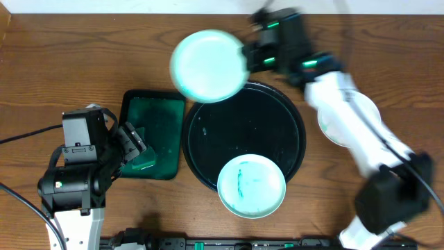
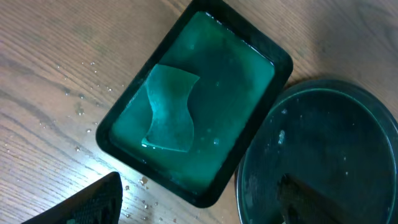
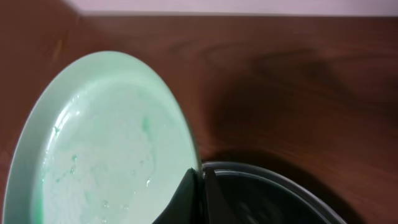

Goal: Clean dirty plates on tray and stack at the side
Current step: 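Carry the pale green plate right and set it on the white plate, then drag the remaining white plate to the tray center with the right gripper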

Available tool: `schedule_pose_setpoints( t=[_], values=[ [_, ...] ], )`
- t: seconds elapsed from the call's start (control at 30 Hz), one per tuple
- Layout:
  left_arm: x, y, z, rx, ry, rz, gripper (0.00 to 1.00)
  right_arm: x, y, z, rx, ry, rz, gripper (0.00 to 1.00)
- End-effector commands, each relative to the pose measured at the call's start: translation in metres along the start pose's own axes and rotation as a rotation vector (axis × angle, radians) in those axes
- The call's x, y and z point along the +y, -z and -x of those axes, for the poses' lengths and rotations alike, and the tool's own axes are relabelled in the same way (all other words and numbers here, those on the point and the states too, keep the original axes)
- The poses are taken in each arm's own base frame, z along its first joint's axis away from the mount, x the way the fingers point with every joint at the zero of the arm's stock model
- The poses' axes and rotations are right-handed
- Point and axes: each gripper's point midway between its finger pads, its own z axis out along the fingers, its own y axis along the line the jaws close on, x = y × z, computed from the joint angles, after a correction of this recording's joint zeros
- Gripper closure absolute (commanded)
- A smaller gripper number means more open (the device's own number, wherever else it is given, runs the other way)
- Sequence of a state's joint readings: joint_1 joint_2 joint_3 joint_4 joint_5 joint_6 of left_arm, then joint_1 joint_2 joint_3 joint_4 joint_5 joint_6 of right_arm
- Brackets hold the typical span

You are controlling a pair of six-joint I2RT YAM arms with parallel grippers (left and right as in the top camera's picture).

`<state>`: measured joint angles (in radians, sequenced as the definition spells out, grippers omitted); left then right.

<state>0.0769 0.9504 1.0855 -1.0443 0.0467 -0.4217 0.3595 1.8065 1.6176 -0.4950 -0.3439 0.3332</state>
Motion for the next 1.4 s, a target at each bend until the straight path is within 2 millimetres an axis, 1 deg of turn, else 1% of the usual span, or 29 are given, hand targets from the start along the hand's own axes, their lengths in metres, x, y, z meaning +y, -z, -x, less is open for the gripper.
schedule_pose_setpoints(
  t=[0.0,0.03,0.1,0.2,0.3,0.33,0.4,0.47,0.5,0.53,0.57,0.63,0.7,0.73,0.77,0.8,0.83,0.87,0.9,0.97,1.07,1.13,1.2,1.27,1.37],
  values=[
    [-0.002,0.005,0.006,-0.017,0.004,-0.004,0.20,-0.036,0.066,0.025,-0.050,-0.130,-0.016,0.99],
    [-0.002,0.005,0.006,-0.016,0.004,-0.004,0.20,-0.064,0.080,0.018,-0.027,-0.194,-0.079,0.99],
    [-0.002,0.005,0.006,-0.016,0.004,-0.004,0.20,-0.110,0.100,-0.002,0.036,-0.314,-0.180,0.99],
    [-0.002,0.005,0.006,-0.016,0.004,-0.004,0.20,-0.171,0.131,-0.048,0.161,-0.486,-0.340,0.99],
    [-0.002,0.005,0.006,-0.017,0.004,-0.005,0.20,-0.226,0.156,-0.099,0.252,-0.625,-0.520,0.99],
    [-0.002,0.005,0.006,-0.017,0.004,-0.004,0.20,-0.241,0.161,-0.116,0.273,-0.665,-0.566,0.99],
    [-0.002,0.005,0.006,-0.016,0.004,-0.004,0.20,-0.264,0.168,-0.145,0.296,-0.738,-0.626,0.99],
    [-0.002,0.005,0.006,-0.016,0.004,-0.004,0.20,-0.287,0.172,-0.173,0.286,-0.827,-0.665,0.99],
    [-0.002,0.005,0.006,-0.016,0.004,-0.004,0.20,-0.296,0.173,-0.181,0.270,-0.856,-0.675,0.99],
    [-0.002,0.005,0.006,-0.016,0.004,-0.004,0.20,-0.309,0.173,-0.192,0.234,-0.900,-0.675,0.99],
    [-0.002,0.005,0.006,-0.016,0.004,-0.004,0.20,-0.314,0.171,-0.194,0.207,-0.913,-0.647,0.99],
    [-0.002,0.005,0.006,-0.016,0.004,-0.004,0.20,-0.316,0.166,-0.193,0.172,-0.919,-0.579,0.99],
    [-0.002,0.005,0.006,-0.016,0.004,-0.004,0.20,-0.318,0.163,-0.188,0.147,-0.894,-0.547,0.99],
    [-0.002,0.005,0.006,-0.016,0.004,-0.004,0.20,-0.319,0.163,-0.186,0.144,-0.871,-0.546,0.93],
    [-0.002,0.005,0.006,-0.016,0.004,-0.004,0.20,-0.319,0.163,-0.185,0.144,-0.861,-0.549,0.80],
    [-0.002,0.005,0.006,-0.016,0.004,-0.004,0.20,-0.318,0.164,-0.184,0.143,-0.860,-0.548,0.64],
    [-0.002,0.005,0.006,-0.016,0.004,-0.004,0.20,-0.316,0.164,-0.183,0.139,-0.858,-0.544,0.57],
    [-0.002,0.005,0.006,-0.016,0.004,-0.004,0.20,-0.312,0.164,-0.180,0.134,-0.852,-0.529,0.54],
    [-0.002,0.005,0.006,-0.017,0.004,-0.005,0.20,-0.307,0.164,-0.175,0.126,-0.834,-0.510,0.53],
    [-0.002,0.005,0.006,-0.016,0.004,-0.004,0.20,-0.290,0.163,-0.162,0.110,-0.780,-0.466,0.53],
    [-0.002,0.005,0.006,-0.016,0.004,-0.004,0.20,-0.255,0.165,-0.145,0.096,-0.688,-0.435,0.53],
    [-0.002,0.005,0.006,-0.016,0.004,-0.004,0.20,-0.225,0.164,-0.135,0.100,-0.583,-0.401,0.53],
    [-0.002,0.005,0.006,-0.017,0.004,-0.005,0.20,-0.192,0.158,-0.129,0.115,-0.470,-0.356,0.54],
    [-0.002,0.005,0.006,-0.016,0.004,-0.004,0.20,-0.161,0.148,-0.130,0.156,-0.351,-0.314,0.53],
    [-0.002,0.005,0.006,-0.016,0.004,-0.004,0.20,-0.123,0.124,-0.146,0.257,-0.191,-0.261,0.51]
  ],
)
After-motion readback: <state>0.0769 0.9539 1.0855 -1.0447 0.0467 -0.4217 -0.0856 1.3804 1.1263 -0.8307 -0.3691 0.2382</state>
